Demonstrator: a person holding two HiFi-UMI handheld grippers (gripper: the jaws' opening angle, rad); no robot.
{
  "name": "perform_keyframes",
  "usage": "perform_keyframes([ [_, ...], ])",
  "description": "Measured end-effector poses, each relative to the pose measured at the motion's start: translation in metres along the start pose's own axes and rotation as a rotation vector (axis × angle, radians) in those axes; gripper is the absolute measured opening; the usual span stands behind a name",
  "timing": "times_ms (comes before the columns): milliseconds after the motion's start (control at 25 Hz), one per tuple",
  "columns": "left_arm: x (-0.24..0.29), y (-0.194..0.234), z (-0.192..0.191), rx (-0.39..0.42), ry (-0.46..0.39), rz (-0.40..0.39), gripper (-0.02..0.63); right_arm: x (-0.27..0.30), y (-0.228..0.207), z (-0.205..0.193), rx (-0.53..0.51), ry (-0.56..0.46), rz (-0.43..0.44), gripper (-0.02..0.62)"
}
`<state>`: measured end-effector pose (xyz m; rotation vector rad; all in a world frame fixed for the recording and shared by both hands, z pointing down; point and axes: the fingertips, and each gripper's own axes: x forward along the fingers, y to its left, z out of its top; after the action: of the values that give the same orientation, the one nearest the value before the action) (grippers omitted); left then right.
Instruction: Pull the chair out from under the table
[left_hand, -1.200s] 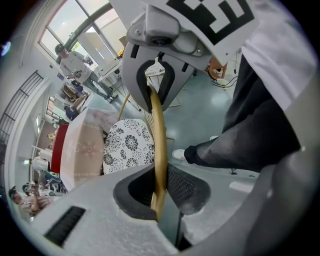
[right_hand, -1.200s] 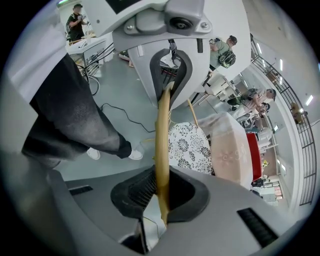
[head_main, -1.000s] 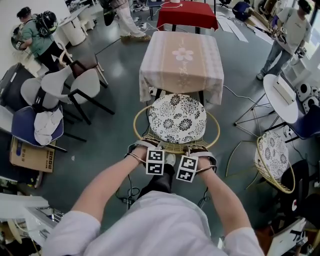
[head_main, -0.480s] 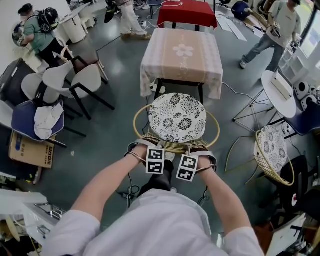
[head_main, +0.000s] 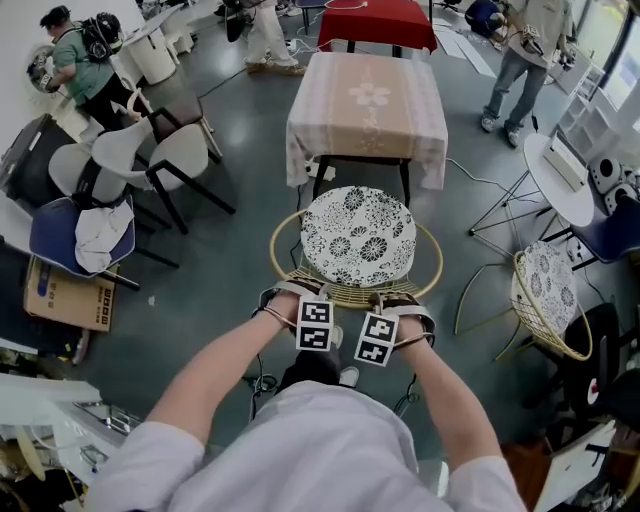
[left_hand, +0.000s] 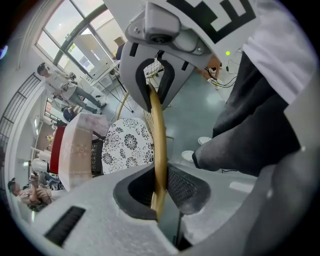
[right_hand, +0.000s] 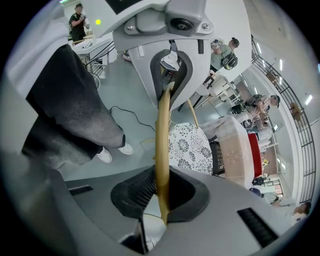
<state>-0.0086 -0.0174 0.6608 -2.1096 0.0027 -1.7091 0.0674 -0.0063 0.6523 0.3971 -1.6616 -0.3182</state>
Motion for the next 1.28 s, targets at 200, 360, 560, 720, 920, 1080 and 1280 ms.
perform_keyframes([
  [200,0.000,-0.003,0.001,0.006,0.012,-0.014,0.048,-0.001,0.001,-0.001,0.005,-0.007,-0.013,0.041],
  [360,0.000,-0.003,0.002,0.003,-0.002,-0.001,0.049,0.001,0.004,-0.001,0.021,-0.012,0.000,0.041],
  [560,-0.004,-0.003,0.001,-0.040,-0.049,0.023,0.054,-0.003,0.004,0.006,0.085,-0.008,-0.008,0.101],
  [720,-0.010,-0.004,0.002,-0.020,-0.058,0.043,0.066,-0.014,0.001,0.012,0.123,-0.006,-0.042,0.101],
  [920,-0.025,-0.002,0.002,-0.035,-0.101,0.071,0.071,-0.026,-0.004,0.020,0.193,0.001,-0.074,0.106],
  [1080,-0.040,0.000,-0.001,-0.106,-0.149,0.095,0.070,-0.035,-0.009,0.027,0.268,0.003,-0.111,0.105],
  [1280,-0.066,0.001,-0.005,-0.232,-0.236,0.134,0.066,-0.049,-0.012,0.048,0.430,-0.045,-0.147,0.086],
])
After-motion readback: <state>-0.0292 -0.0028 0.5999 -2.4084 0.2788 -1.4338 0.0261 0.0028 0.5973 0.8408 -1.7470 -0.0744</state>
